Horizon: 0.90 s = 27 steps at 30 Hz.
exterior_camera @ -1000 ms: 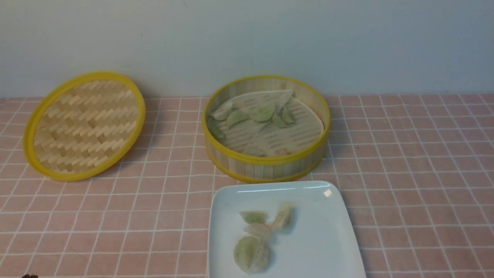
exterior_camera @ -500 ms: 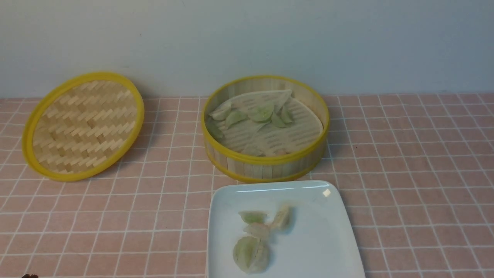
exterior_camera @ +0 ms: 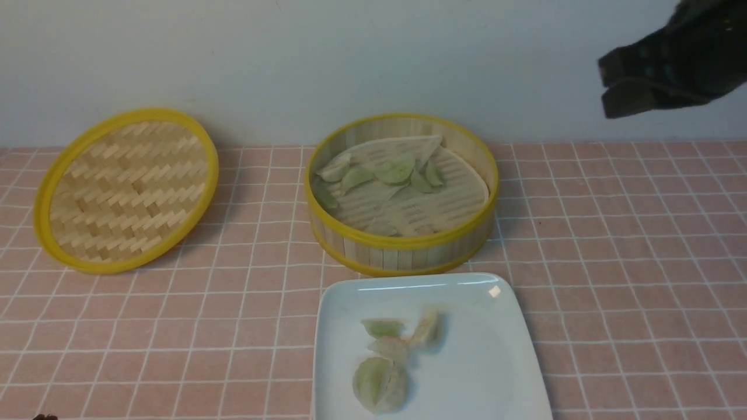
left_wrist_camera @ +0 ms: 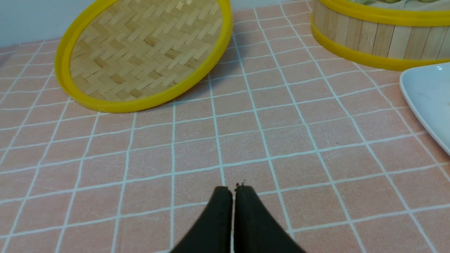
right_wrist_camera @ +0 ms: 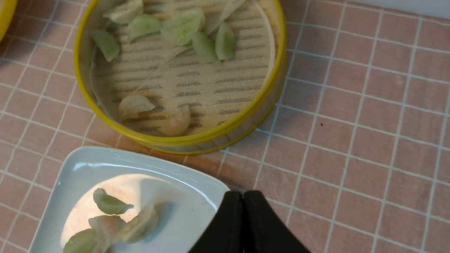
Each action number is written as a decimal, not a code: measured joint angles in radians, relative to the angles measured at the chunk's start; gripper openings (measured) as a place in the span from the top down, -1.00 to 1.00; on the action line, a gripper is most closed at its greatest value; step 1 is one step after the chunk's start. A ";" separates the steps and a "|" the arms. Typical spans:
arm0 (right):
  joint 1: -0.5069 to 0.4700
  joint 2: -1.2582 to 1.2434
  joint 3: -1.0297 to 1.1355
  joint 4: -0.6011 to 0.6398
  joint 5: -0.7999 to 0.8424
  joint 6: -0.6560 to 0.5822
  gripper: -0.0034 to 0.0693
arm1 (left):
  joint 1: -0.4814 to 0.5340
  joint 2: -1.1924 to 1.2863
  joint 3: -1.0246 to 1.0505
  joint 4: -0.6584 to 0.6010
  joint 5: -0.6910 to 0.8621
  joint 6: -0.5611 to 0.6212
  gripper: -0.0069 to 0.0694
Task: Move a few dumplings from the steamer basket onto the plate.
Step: Use the right arm to grab a dumpling from inside the steamer
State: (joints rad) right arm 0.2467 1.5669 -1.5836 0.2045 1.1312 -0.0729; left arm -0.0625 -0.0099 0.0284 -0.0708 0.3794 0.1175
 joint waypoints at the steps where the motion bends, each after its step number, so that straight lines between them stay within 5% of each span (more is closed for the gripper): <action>1: 0.010 0.021 -0.014 -0.003 0.003 0.004 0.93 | 0.000 0.000 0.000 0.000 0.000 0.000 0.83; 12: 0.127 0.451 -0.337 -0.093 0.013 0.027 0.83 | 0.000 0.000 0.000 0.000 0.000 0.000 0.83; 27: 0.141 0.934 -0.836 -0.119 -0.032 0.031 -0.13 | 0.000 0.000 0.000 -0.001 0.000 0.000 0.83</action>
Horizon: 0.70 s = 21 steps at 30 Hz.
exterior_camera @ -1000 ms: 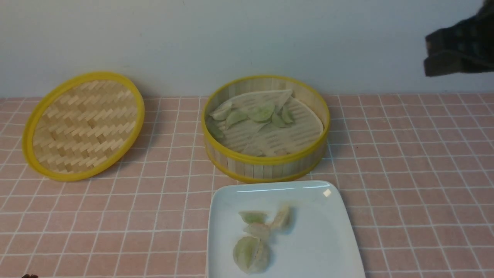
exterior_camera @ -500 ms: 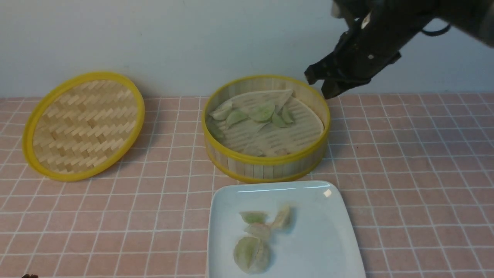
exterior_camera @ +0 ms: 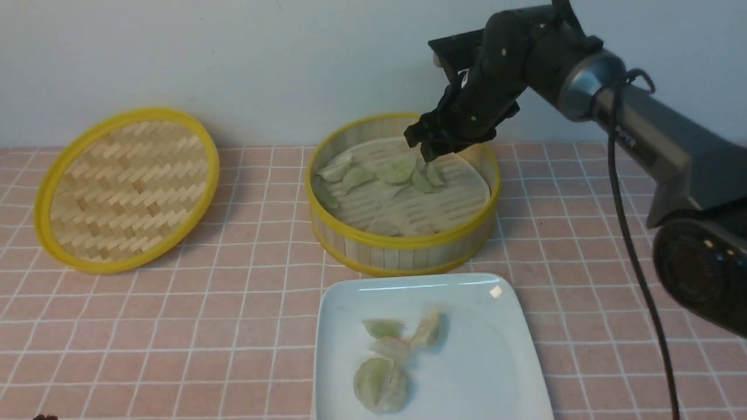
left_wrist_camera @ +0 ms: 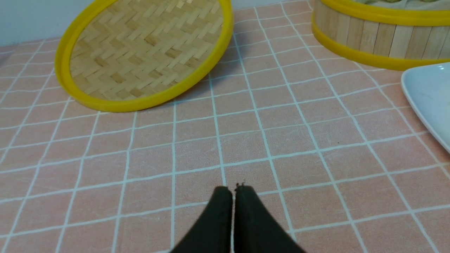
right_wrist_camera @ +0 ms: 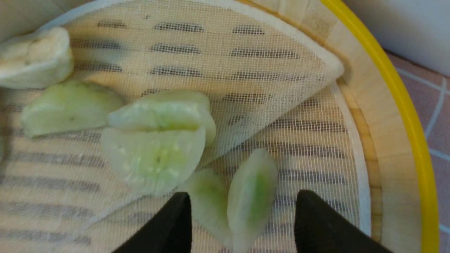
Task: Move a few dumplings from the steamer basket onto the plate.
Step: Use the right arm to grab a dumpling from inside the steamer
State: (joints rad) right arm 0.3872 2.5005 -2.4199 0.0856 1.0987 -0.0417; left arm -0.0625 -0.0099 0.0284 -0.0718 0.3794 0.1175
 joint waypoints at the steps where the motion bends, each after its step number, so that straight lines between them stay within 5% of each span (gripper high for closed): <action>1: 0.000 0.028 -0.020 -0.011 -0.007 0.000 -0.16 | 0.000 0.000 0.000 0.000 0.000 0.000 0.83; 9: 0.000 0.116 -0.056 -0.070 -0.039 0.000 -0.15 | 0.000 0.000 0.000 0.000 0.000 0.000 0.83; 14: 0.000 0.121 -0.074 -0.066 -0.011 0.000 0.41 | 0.000 0.000 0.000 0.000 0.000 0.000 0.83; 21: 0.000 0.084 -0.225 -0.034 0.150 0.000 0.37 | 0.000 0.000 0.000 0.000 0.000 0.000 0.83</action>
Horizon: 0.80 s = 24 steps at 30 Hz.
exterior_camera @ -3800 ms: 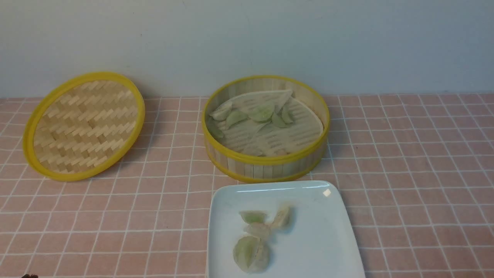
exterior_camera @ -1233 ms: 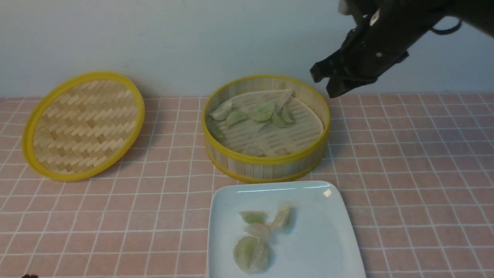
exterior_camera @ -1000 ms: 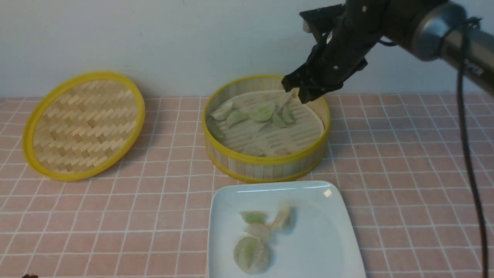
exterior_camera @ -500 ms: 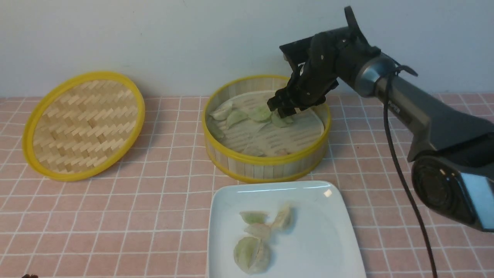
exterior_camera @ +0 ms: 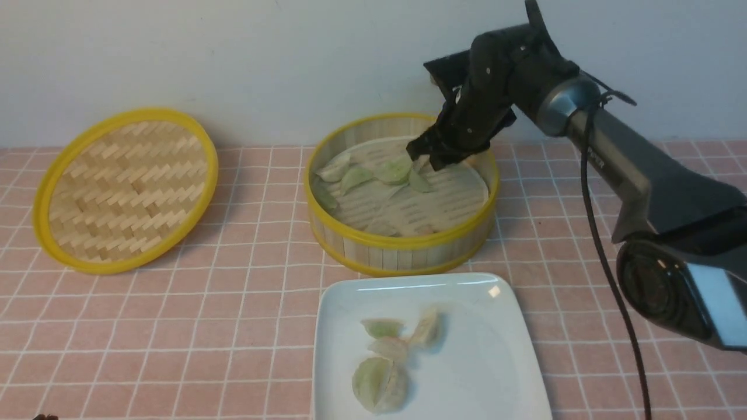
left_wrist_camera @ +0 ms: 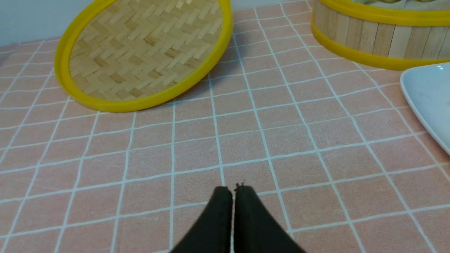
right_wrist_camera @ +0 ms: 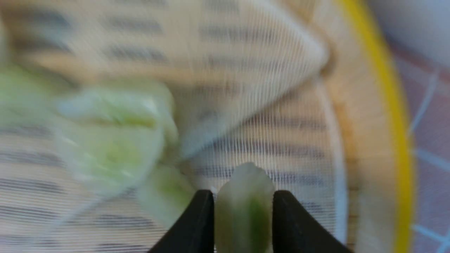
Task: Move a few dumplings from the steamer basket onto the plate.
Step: Use the right arm to grab a dumpling from inside the steamer, then use the right arm to put the dumpling into the plate
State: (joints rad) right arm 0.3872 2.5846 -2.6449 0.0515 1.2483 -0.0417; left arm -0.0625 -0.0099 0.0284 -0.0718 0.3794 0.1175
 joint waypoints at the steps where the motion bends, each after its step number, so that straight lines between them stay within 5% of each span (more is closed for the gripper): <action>1: 0.000 -0.020 -0.009 0.018 0.000 0.000 0.37 | 0.000 0.000 0.000 0.000 0.000 0.000 0.83; 6: 0.007 -0.245 0.173 0.145 -0.002 -0.010 0.37 | 0.000 0.000 0.000 0.000 0.000 0.000 0.83; 15: 0.135 -0.646 1.044 0.138 -0.004 0.012 0.37 | 0.000 0.000 0.000 0.000 0.000 0.000 0.83; 19: 0.176 -0.633 1.207 0.128 -0.045 0.015 0.37 | 0.000 0.000 0.000 0.000 0.000 0.000 0.83; 22: 0.182 -0.610 1.224 0.135 -0.057 0.015 0.26 | 0.000 0.000 0.000 0.000 0.000 0.000 0.83; 24: 0.182 -0.601 1.223 0.140 -0.064 0.015 -0.04 | 0.000 0.000 0.000 0.000 0.000 0.000 0.83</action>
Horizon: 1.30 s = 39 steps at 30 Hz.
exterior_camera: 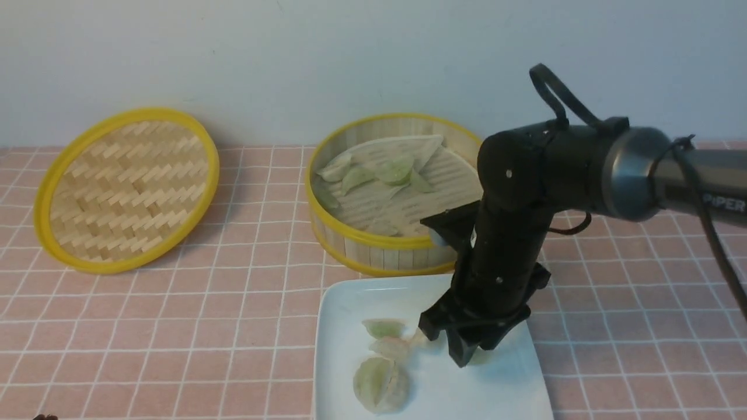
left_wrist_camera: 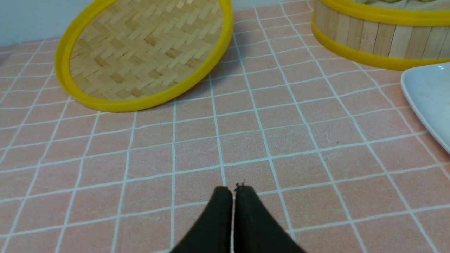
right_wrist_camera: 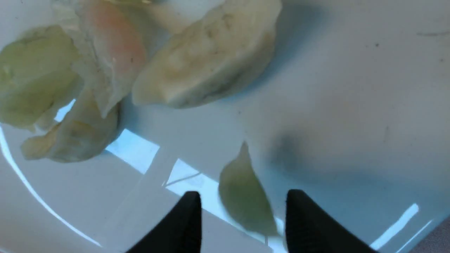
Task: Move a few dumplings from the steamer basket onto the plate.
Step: Use the right arm to put the dumpling into the plate, then use the right arm to grab a dumpling from inside the steamer
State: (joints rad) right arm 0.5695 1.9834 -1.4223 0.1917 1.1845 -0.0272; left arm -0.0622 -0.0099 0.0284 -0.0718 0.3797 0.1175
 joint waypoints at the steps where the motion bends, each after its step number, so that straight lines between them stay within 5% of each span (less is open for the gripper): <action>1: 0.000 0.001 -0.006 0.000 0.000 0.000 -0.14 | 0.000 0.000 0.000 0.000 0.000 0.000 0.83; 6: 0.000 0.006 -0.137 -0.020 0.002 0.005 -0.58 | 0.000 0.000 0.000 0.000 0.000 0.000 0.83; 20: -0.090 0.524 -1.023 -0.214 0.019 -0.092 -0.64 | 0.000 0.000 0.000 0.000 0.001 0.000 0.83; 24: -0.093 0.654 -1.149 -0.268 0.034 -0.096 -0.47 | 0.000 0.000 0.000 0.000 0.001 0.000 0.83; 30: -0.093 0.657 -1.175 -0.268 0.032 -0.078 0.58 | 0.000 0.000 0.000 0.000 0.001 0.000 0.83; 39: -0.093 0.405 -1.021 -0.158 0.067 -0.054 0.61 | 0.000 0.000 0.000 0.000 0.002 0.000 0.83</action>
State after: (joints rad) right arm 0.4767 2.3883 -2.4437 0.0332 1.2513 -0.0808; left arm -0.0622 -0.0099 0.0284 -0.0718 0.3817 0.1175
